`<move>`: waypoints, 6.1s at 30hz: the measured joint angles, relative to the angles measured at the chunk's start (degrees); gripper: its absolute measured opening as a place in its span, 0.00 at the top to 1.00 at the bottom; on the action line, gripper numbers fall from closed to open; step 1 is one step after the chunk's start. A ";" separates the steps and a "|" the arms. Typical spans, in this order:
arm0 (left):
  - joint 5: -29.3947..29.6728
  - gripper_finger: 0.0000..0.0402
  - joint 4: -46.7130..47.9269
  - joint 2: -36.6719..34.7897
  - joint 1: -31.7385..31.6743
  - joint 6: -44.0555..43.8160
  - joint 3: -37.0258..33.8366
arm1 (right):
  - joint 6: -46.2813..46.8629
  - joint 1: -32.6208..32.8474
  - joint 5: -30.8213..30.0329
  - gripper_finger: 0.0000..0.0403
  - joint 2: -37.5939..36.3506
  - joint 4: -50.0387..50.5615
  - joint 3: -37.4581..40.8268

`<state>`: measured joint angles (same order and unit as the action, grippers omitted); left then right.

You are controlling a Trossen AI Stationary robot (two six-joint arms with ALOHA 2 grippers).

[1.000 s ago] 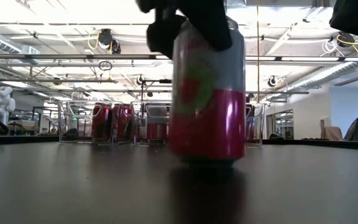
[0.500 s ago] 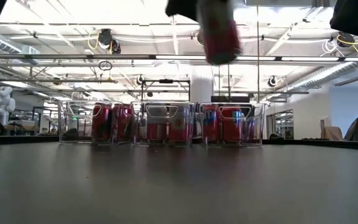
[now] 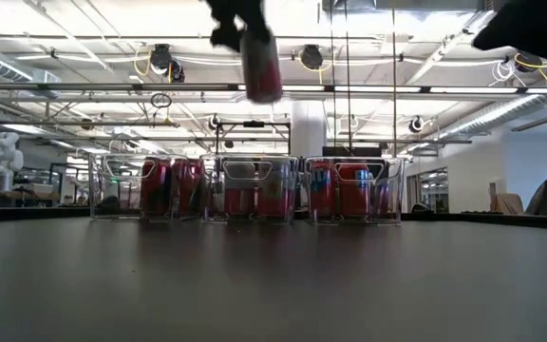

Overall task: Sort soda cans
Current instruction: Put the pink soda can into the center transparent bin, then move the right orange soda can to the center of the table

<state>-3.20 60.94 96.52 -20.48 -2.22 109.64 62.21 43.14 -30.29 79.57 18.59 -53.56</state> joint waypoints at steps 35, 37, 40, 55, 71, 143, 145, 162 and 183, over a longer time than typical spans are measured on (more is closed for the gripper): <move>-12.55 0.20 -38.26 0.35 -19.31 7.58 -42.44 | 7.68 -6.83 -4.23 0.18 0.00 0.40 0.00; -12.16 0.20 -38.74 1.23 -19.25 7.53 -42.46 | 7.68 -7.11 -4.17 0.18 0.00 0.38 0.00; -10.59 0.20 -40.29 1.86 -19.25 7.56 -42.46 | 7.68 -7.43 -4.17 0.18 0.00 0.11 0.00; -9.07 0.17 -41.78 2.74 -18.99 8.61 -42.42 | 7.71 -7.98 -4.17 0.18 0.00 -0.39 0.00; -8.24 0.17 -41.10 2.74 -17.04 8.59 -42.36 | 7.90 -7.96 -4.17 0.18 0.00 -0.35 0.00; 22.85 0.02 0.40 -21.76 42.08 -53.34 -24.70 | 1.60 -3.64 2.15 0.18 0.00 -0.33 0.00; 22.15 0.02 0.29 -21.76 42.37 -50.60 -24.70 | 1.60 -3.64 2.15 0.18 0.00 -0.33 0.00; 17.52 0.02 7.54 -21.76 44.99 -54.39 -24.83 | 3.02 -3.81 1.89 0.18 0.00 -0.33 0.00; 23.24 0.02 0.28 -19.10 61.69 -64.98 -35.13 | 2.92 -3.81 1.86 0.18 0.00 -0.33 0.00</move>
<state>20.03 61.21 77.42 41.21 -67.20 74.51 65.12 39.33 -28.42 79.57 18.26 -53.56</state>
